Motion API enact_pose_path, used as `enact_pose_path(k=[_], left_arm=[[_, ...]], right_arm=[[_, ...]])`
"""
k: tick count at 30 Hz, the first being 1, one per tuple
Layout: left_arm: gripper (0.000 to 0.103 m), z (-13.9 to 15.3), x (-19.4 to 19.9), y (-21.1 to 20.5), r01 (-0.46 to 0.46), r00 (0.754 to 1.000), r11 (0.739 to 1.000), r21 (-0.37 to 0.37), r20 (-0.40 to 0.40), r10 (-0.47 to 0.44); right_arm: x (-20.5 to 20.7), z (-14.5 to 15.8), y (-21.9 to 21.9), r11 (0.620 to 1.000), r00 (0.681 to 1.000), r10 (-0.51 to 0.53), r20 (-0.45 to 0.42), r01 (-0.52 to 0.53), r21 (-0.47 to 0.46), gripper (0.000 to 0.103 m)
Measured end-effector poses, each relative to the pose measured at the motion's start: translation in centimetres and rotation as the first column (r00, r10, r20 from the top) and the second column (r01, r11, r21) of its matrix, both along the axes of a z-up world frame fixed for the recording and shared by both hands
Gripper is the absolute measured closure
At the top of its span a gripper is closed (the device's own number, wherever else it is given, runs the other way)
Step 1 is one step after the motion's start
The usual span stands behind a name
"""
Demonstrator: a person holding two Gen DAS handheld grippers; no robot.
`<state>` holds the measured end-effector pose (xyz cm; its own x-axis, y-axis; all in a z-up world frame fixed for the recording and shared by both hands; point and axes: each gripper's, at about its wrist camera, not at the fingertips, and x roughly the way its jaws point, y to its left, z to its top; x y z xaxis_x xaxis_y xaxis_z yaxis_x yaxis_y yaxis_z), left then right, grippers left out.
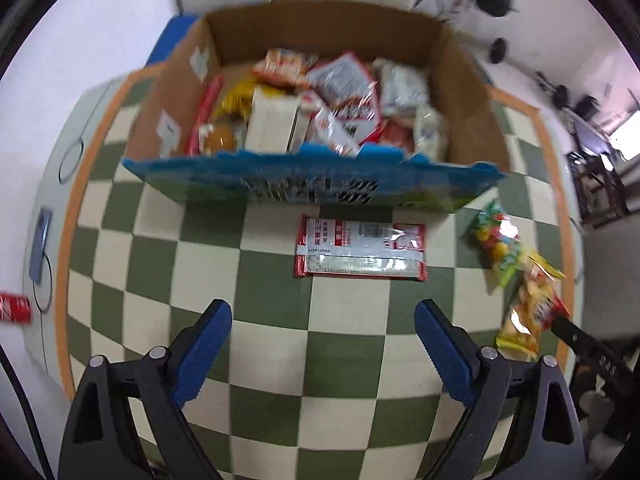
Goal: Organize snacks
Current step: 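Move both open grippers toward the long white-red packet and candy bag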
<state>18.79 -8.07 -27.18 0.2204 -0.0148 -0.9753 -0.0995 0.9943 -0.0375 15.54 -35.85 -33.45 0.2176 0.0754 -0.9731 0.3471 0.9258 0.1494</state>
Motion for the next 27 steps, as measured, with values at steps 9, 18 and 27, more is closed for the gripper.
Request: enact_pose_path(k=[9, 18, 27], left_arm=[[0.009, -4.8, 1.1, 0.8, -0.181, 0.979, 0.984, 0.002, -0.097, 0.18], [0.009, -5.9, -1.9, 4.5, -0.29, 0.944, 0.956, 0.045, -0.151, 0.294], [0.009, -6.5, -2.9, 8.0, -0.32, 0.93, 0.944, 0.076, -0.165, 0.329]], right_arm=[[6.2, -2.4, 0.5, 0.968, 0.993, 0.116, 0.036, -0.121, 0.221, 0.012], [10.6, -6.4, 12.7, 0.835, 0.899, 0.4, 0.177, -0.437, 0.334, 0.065], [7.5, -10.6, 18.7, 0.786, 0.875, 0.454, 0.168, -0.482, 0.387, 0.073]])
